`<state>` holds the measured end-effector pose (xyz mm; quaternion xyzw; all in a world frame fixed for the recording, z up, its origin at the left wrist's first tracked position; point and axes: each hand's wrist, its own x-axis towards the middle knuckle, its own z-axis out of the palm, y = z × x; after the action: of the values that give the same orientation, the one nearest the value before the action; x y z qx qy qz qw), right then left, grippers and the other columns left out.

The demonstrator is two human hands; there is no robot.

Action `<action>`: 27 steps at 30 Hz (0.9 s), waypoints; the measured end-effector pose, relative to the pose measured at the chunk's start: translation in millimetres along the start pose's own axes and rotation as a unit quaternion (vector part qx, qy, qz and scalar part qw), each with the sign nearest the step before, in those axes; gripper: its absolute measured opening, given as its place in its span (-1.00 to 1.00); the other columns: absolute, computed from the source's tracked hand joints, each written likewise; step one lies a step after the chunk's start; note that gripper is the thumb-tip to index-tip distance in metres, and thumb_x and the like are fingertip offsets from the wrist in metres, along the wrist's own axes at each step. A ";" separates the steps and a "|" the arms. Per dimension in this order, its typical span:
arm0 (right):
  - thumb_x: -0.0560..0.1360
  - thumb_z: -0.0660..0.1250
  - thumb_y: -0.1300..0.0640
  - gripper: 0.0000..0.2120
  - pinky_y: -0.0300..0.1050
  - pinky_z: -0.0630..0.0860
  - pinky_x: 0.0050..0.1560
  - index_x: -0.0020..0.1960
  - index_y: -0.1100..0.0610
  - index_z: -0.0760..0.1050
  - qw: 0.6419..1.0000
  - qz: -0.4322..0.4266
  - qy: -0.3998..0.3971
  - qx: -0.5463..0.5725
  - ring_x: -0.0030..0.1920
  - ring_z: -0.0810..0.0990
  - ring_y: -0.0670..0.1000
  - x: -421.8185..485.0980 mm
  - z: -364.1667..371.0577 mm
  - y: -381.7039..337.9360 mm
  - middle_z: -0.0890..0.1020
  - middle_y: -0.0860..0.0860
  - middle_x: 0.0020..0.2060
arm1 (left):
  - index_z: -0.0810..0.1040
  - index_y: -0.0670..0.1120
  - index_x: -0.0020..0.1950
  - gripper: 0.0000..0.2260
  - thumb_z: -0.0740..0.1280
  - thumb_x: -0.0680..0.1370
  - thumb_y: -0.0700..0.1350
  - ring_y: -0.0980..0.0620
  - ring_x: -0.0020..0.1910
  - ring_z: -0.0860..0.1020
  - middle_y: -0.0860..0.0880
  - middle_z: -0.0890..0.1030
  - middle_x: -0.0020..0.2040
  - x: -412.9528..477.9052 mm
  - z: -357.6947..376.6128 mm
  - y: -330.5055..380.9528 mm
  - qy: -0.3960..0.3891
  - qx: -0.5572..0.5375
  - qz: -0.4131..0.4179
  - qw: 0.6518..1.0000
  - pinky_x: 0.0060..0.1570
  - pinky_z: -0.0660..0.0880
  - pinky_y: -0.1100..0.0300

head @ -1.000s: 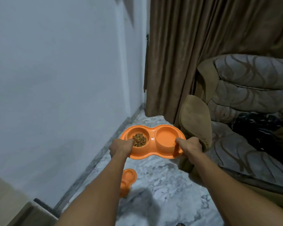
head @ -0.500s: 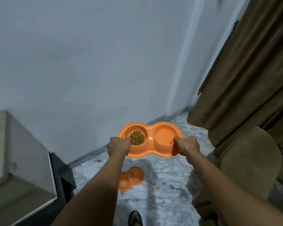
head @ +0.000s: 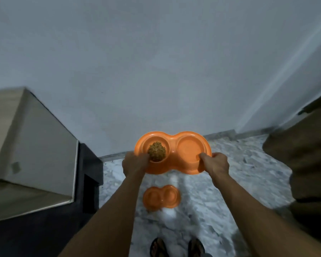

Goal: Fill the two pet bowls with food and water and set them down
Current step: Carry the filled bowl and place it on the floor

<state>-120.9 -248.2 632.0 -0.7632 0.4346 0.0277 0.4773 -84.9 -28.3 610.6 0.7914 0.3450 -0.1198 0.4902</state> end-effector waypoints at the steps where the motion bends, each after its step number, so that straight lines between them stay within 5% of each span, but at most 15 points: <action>1: 0.39 0.43 0.06 -0.75 0.06 0.56 -0.08 -0.11 0.24 0.53 1.000 -0.004 0.002 0.003 -0.19 0.60 0.16 1.5 4.3 -0.5 0.59 0.09 -0.31 | 0.59 -0.11 0.07 -0.57 0.39 0.27 0.05 -0.14 -0.02 0.61 -0.12 0.65 -0.06 1.8 -0.1 -2.7 0.006 -0.015 -0.001 1.000 -0.01 0.59 0.00; 8: 0.39 0.42 0.01 -0.76 0.08 0.58 -0.02 -0.04 0.10 0.48 0.997 -0.048 -0.055 -0.014 -0.10 0.60 0.12 100.8 96.5 46.2 0.59 0.03 -0.22 | 0.60 -0.17 0.13 -0.56 0.47 0.30 -0.04 -0.12 -0.04 0.62 -0.16 0.66 -0.02 89.5 66.7 -65.4 0.078 -0.124 -0.072 0.987 -0.05 0.57 -0.01; 11: 0.38 0.42 0.02 -0.85 0.06 0.56 -0.06 -0.15 0.08 0.52 0.995 -0.062 -0.075 -0.023 -0.14 0.60 0.12 144.3 140.2 83.2 0.60 0.03 -0.27 | 0.58 -0.17 -0.18 -0.82 0.48 0.36 -0.09 -0.05 -0.25 0.56 -0.10 0.59 -0.28 130.3 99.6 -107.5 0.094 -0.150 -0.087 0.980 -0.20 0.51 0.11; 13: 0.39 0.43 0.02 -0.83 0.08 0.56 -0.02 -0.22 0.05 0.46 0.994 -0.068 -0.082 -0.035 -0.13 0.60 0.12 175.7 172.8 111.4 0.58 0.01 -0.29 | 0.52 -0.12 -0.31 -0.82 0.48 0.39 -0.13 -0.03 -0.31 0.52 -0.06 0.54 -0.36 163.3 126.3 -136.6 0.104 -0.158 -0.094 0.977 -0.22 0.47 0.13; 16: 0.37 0.43 -0.03 -0.75 0.11 0.57 0.05 -0.06 0.09 0.50 0.992 -0.075 -0.091 -0.046 -0.06 0.60 0.13 222.9 221.5 159.2 0.62 0.05 -0.18 | 0.50 -0.10 -0.36 -0.79 0.50 0.37 -0.13 -0.02 -0.35 0.50 -0.07 0.52 -0.38 212.3 166.3 -184.6 0.106 -0.174 -0.111 0.973 -0.25 0.44 0.15; 24: 0.36 0.43 -0.03 -0.73 0.03 0.53 -0.08 -0.16 0.18 0.56 0.989 -0.080 -0.099 -0.069 -0.14 0.60 0.14 325.0 334.3 280.7 0.62 0.09 -0.26 | 0.62 -0.13 -0.10 -0.76 0.51 0.30 -0.08 -0.09 -0.22 0.55 -0.08 0.59 -0.24 320.2 257.1 -303.6 0.118 -0.169 -0.148 0.967 -0.13 0.54 0.12; 27: 0.36 0.42 -0.05 -0.72 0.04 0.53 -0.09 -0.18 0.18 0.56 0.990 -0.076 -0.097 -0.067 -0.16 0.60 0.13 354.9 366.4 318.1 0.63 0.11 -0.24 | 0.56 -0.08 -0.23 -0.84 0.51 0.32 -0.10 -0.11 -0.20 0.56 -0.05 0.55 -0.31 350.4 283.5 -334.8 0.115 -0.168 -0.151 0.967 -0.13 0.53 0.11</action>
<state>16.6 -251.4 46.8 -0.8181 0.3240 0.0938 0.4658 -7.9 -27.3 54.4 0.6453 0.5294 -0.0408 0.5493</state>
